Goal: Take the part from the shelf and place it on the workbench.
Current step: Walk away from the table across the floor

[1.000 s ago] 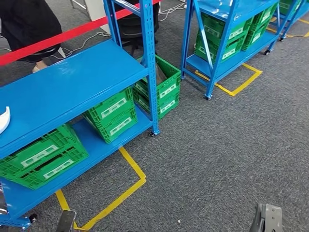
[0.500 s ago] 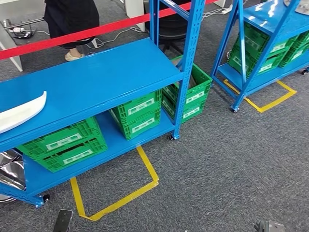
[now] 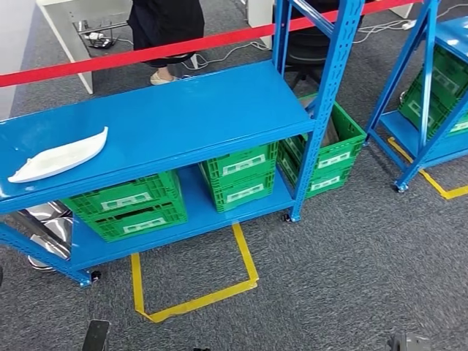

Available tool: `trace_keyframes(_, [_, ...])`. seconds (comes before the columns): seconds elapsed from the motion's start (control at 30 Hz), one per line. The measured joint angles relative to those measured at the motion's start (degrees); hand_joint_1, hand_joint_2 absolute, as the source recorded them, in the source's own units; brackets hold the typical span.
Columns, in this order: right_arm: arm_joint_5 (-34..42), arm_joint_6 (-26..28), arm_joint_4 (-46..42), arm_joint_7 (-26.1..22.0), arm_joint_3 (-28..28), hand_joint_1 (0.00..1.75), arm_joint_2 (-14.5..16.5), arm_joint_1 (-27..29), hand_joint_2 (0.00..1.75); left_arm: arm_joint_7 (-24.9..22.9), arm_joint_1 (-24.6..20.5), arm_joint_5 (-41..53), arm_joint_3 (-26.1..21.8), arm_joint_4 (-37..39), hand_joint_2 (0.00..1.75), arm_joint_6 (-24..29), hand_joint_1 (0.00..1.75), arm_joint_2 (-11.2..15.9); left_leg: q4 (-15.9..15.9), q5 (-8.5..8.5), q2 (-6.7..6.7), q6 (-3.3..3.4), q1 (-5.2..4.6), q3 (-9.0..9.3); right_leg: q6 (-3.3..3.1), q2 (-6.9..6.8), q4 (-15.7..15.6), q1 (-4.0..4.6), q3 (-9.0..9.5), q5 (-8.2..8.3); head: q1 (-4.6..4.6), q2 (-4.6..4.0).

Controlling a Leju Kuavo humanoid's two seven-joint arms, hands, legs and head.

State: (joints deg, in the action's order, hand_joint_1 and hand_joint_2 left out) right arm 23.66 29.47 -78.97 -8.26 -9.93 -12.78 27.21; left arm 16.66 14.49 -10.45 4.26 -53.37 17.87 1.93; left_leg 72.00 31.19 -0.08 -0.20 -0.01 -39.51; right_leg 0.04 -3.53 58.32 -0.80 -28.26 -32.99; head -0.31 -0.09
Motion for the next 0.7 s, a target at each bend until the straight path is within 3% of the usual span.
trace_keyframes(0.07, [-0.4,0.0,-0.4,0.3,0.0,0.00,0.1,0.0,0.00,-0.1,0.1,0.3,-0.1,-0.2,0.00,0.1,0.00,0.1,-7.1,-3.48,2.51,1.46,-0.85,3.26,0.04,-1.49,-0.1,0.38,0.98,-0.92,0.05,0.00])
trace_keyframes(0.13, [-0.6,0.0,-0.6,0.4,0.0,0.00,0.2,0.0,0.00,-0.2,0.0,0.5,-0.2,-0.5,0.00,0.1,0.00,0.1,-11.0,-4.03,4.78,2.44,-1.69,5.08,0.36,-2.91,-0.3,0.64,1.68,-1.64,0.03,0.00])
trace_keyframes(0.17, [-0.6,0.0,-0.7,0.5,0.0,0.00,0.3,-0.1,0.00,-0.2,0.0,0.7,-0.3,-0.6,0.00,0.2,0.00,0.1,-11.4,-3.67,4.82,2.55,-1.88,5.20,0.59,-3.65,-0.5,0.73,1.93,-1.83,-0.04,0.00])
trace_keyframes(0.23, [-0.7,-0.1,-1.0,0.5,0.0,0.00,0.3,-0.2,0.00,-0.2,0.3,0.8,-0.5,-0.7,0.00,0.2,0.00,0.1,-12.5,-3.82,3.41,2.56,-1.63,5.72,1.07,-4.39,-1.2,0.78,3.05,-2.12,-0.09,0.00])
trace_keyframes(0.3, [-0.9,-0.1,-1.4,0.4,0.1,0.00,0.3,-0.4,0.00,-0.3,0.6,0.9,-0.5,-0.9,0.00,0.2,0.00,0.0,-14.0,-4.10,2.30,2.59,-1.06,6.97,1.65,-1.55,0.1,0.76,2.97,-3.06,0.08,0.00])
trace_keyframes(0.37, [-1.0,-0.2,-1.4,0.4,0.3,0.00,0.3,-0.3,0.00,-0.4,0.4,1.0,-0.5,-0.9,0.00,0.2,0.00,0.0,-14.6,-4.06,1.26,2.71,-0.70,7.66,2.10,2.24,6.5,0.54,-1.05,-5.19,0.25,0.00])
trace_keyframes(0.43, [-1.0,-0.2,-1.4,0.4,0.4,0.00,0.3,0.0,0.00,-0.4,0.2,1.1,-0.5,-1.0,0.00,0.2,0.00,-0.1,-14.6,-3.59,0.23,2.71,-0.49,8.01,2.53,3.32,13.1,0.22,-6.23,-6.13,0.25,0.00])
trace_keyframes(0.47, [-1.0,-0.3,-1.4,0.5,0.4,0.00,0.3,0.1,0.00,-0.5,0.2,1.1,-0.5,-1.0,0.00,0.2,0.00,-0.2,-14.6,-3.24,-0.15,2.55,-0.38,8.41,2.79,3.41,13.9,0.01,-7.70,-4.98,0.24,0.00])
trace_keyframes(0.5, [-1.0,-0.3,-1.4,0.5,0.5,0.00,0.3,0.2,0.00,-0.5,0.3,1.1,-0.5,-1.0,0.00,0.2,0.00,-0.2,-14.6,-2.81,-0.46,2.31,-0.22,8.96,3.08,3.42,12.5,-0.23,-8.07,-2.70,0.23,0.00])
trace_keyframes(0.57, [-1.0,-0.3,-1.4,0.5,0.6,0.00,0.3,0.2,0.00,-0.6,0.4,1.2,-0.6,-1.0,0.00,0.2,0.00,-0.3,-14.3,-1.72,-0.89,1.55,0.01,10.03,3.69,3.53,6.5,-0.69,-6.81,2.41,0.35,0.00])
trace_keyframes(0.6, [-1.0,-0.3,-1.4,0.5,0.7,0.00,0.3,0.1,0.00,-0.6,0.4,1.2,-0.6,-1.0,0.00,0.2,0.00,-0.3,-14.0,-1.15,-1.09,1.13,0.02,10.22,3.58,3.65,3.8,-0.82,-5.76,3.55,0.47,0.00])
trace_keyframes(0.7, [-1.0,-0.4,-1.5,0.5,0.7,0.00,0.4,0.2,0.00,-0.6,0.4,1.3,-0.7,-1.1,0.00,0.3,0.00,-0.3,-13.5,-0.32,-1.37,0.34,-0.16,10.08,2.01,3.88,1.5,-0.79,-4.42,2.98,0.47,0.00])
